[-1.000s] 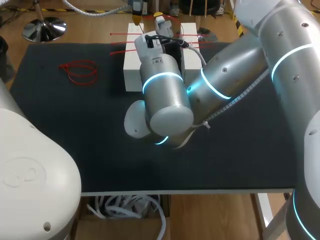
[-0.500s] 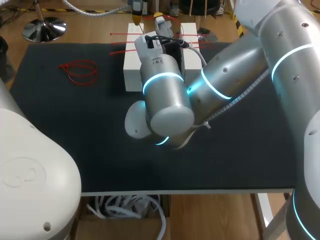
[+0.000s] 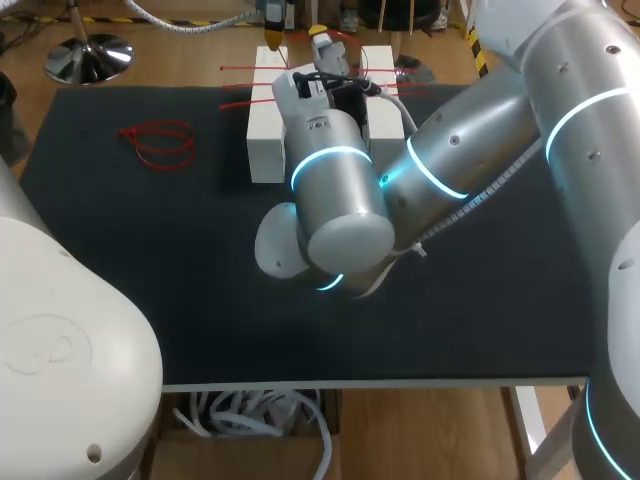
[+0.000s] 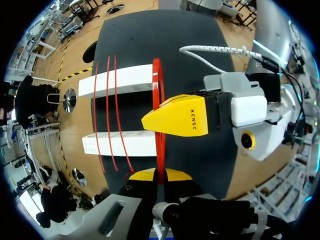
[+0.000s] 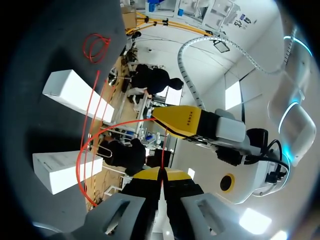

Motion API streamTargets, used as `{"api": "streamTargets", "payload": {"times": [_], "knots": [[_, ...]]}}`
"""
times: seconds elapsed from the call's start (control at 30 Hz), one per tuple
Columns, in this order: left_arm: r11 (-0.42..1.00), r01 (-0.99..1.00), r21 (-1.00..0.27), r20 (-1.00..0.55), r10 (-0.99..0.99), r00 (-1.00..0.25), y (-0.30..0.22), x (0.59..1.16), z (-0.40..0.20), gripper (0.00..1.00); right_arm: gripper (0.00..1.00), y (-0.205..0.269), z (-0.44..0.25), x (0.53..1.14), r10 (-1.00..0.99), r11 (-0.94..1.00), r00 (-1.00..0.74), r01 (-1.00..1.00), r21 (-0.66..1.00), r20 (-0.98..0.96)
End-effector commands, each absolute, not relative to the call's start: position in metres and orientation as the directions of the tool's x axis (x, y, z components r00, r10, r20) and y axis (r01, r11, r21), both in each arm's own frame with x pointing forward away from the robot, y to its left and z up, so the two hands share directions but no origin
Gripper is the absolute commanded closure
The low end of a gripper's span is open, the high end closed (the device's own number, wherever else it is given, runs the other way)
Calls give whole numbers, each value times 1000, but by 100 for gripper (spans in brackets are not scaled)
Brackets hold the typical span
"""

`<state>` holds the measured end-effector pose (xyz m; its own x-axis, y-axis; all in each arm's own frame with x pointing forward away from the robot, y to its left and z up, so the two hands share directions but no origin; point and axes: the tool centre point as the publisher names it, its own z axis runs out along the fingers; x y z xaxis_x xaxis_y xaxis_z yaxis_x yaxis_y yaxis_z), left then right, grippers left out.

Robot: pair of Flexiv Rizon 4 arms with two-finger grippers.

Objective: Grab the tape and strap the tape.

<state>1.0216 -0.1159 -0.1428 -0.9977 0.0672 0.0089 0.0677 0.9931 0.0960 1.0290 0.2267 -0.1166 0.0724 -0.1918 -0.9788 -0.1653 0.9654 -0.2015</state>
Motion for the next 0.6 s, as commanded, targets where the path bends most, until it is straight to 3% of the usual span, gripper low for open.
{"api": "streamTargets", "payload": {"times": [0.03, 0.6], "knots": [[993, 67, 98, 8, 66, -998, -116, 1021, -143, 100, 100, 227, -113, 1032, -194, 965, 72, -163, -204, -978], [993, 67, 98, 8, 66, -998, -116, 1021, -143, 100, 100, 230, -113, 1033, -183, 966, 73, -172, -193, -980]]}}
